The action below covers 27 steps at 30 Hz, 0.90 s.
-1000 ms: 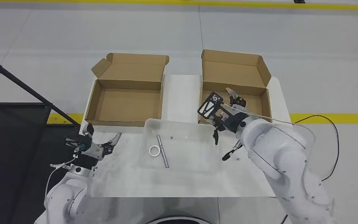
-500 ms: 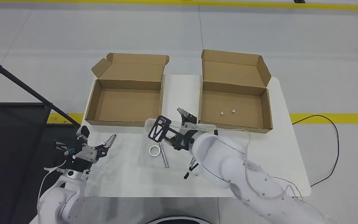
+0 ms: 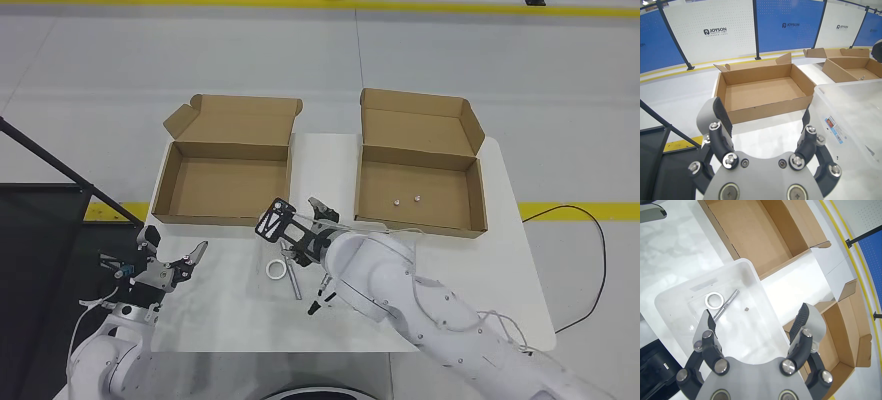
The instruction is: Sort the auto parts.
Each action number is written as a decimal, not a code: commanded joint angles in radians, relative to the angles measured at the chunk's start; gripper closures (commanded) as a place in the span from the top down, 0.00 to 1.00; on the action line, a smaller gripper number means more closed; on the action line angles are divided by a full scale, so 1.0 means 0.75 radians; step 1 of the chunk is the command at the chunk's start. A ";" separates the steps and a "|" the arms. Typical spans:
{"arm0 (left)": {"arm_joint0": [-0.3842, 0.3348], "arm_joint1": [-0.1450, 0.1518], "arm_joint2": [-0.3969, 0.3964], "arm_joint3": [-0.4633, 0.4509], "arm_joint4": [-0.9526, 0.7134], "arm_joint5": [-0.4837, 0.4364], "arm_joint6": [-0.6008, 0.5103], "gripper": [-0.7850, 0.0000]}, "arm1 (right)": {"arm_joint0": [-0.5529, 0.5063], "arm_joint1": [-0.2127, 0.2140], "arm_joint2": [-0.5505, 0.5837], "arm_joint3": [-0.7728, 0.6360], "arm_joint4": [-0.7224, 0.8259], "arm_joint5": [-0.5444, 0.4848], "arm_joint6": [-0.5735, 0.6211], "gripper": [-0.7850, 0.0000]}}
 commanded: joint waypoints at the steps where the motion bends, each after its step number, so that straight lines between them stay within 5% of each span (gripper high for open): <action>1: 0.000 0.000 0.000 0.000 0.000 0.000 0.000 1.00 | -0.013 -0.001 -0.009 0.007 0.000 -0.020 -0.037 1.00; 5: 0.000 0.000 0.000 0.000 0.000 0.000 0.000 1.00 | -0.023 -0.023 -0.037 0.073 0.012 0.013 -0.046 1.00; 11: 0.000 0.000 0.000 0.000 0.000 0.000 0.000 1.00 | 0.035 -0.092 -0.089 0.157 0.101 0.259 0.188 1.00; 18: 0.000 0.000 0.000 0.000 0.000 0.000 0.000 1.00 | 0.075 -0.158 -0.141 0.274 0.121 0.471 0.348 0.65; 27: 0.000 0.000 0.000 0.000 0.000 0.000 0.000 1.00 | 0.162 -0.276 -0.214 0.540 0.214 0.577 0.324 0.65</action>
